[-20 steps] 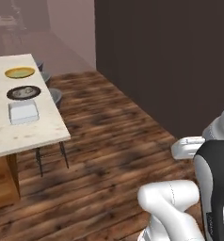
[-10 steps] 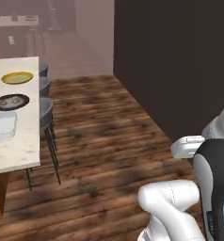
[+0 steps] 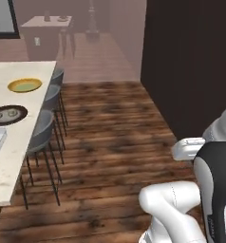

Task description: Place two dumplings into each of the tupperware containers and then place the containers in the fridge.

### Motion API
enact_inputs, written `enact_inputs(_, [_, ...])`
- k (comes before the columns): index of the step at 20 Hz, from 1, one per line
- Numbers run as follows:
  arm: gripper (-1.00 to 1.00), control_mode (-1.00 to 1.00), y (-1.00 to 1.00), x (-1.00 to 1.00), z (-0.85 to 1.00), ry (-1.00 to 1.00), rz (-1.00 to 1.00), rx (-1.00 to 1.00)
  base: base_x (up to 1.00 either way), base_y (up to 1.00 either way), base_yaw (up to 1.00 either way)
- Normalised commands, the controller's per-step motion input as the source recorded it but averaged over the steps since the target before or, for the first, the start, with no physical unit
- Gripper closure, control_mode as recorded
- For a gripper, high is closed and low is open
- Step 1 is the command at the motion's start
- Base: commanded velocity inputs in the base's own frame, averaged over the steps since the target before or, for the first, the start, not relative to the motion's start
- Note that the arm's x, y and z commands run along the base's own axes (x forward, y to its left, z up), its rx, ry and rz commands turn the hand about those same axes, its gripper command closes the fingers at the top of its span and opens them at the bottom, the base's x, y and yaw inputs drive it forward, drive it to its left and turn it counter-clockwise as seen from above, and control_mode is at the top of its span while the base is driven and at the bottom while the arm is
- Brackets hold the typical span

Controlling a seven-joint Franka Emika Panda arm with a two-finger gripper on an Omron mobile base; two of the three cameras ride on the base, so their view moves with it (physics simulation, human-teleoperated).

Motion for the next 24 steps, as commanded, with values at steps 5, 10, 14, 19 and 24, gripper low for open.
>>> enact_inputs(5, [-1.00, 1.00, 0.00, 0.00, 0.00, 0.00, 0.00, 0.00, 0.78, -0.78, 0.53])
enact_inputs(10, [-1.00, 1.00, 0.00, 0.00, 0.00, 0.00, 0.00, 0.00, 0.70, -0.20, 0.77])
enact_inputs(14, [-1.00, 1.00, 0.00, 0.00, 0.00, 0.00, 0.00, 0.00, 0.45, -0.13, 0.86])
enact_inputs(19, [-1.00, 1.00, 0.00, 0.00, 0.00, 0.00, 0.00, 0.00, 0.48, -0.33, 0.77])
enact_inputs(24, [-1.00, 1.00, 0.00, 0.00, 0.00, 0.00, 0.00, 0.00, 0.44, -0.49, 0.70])
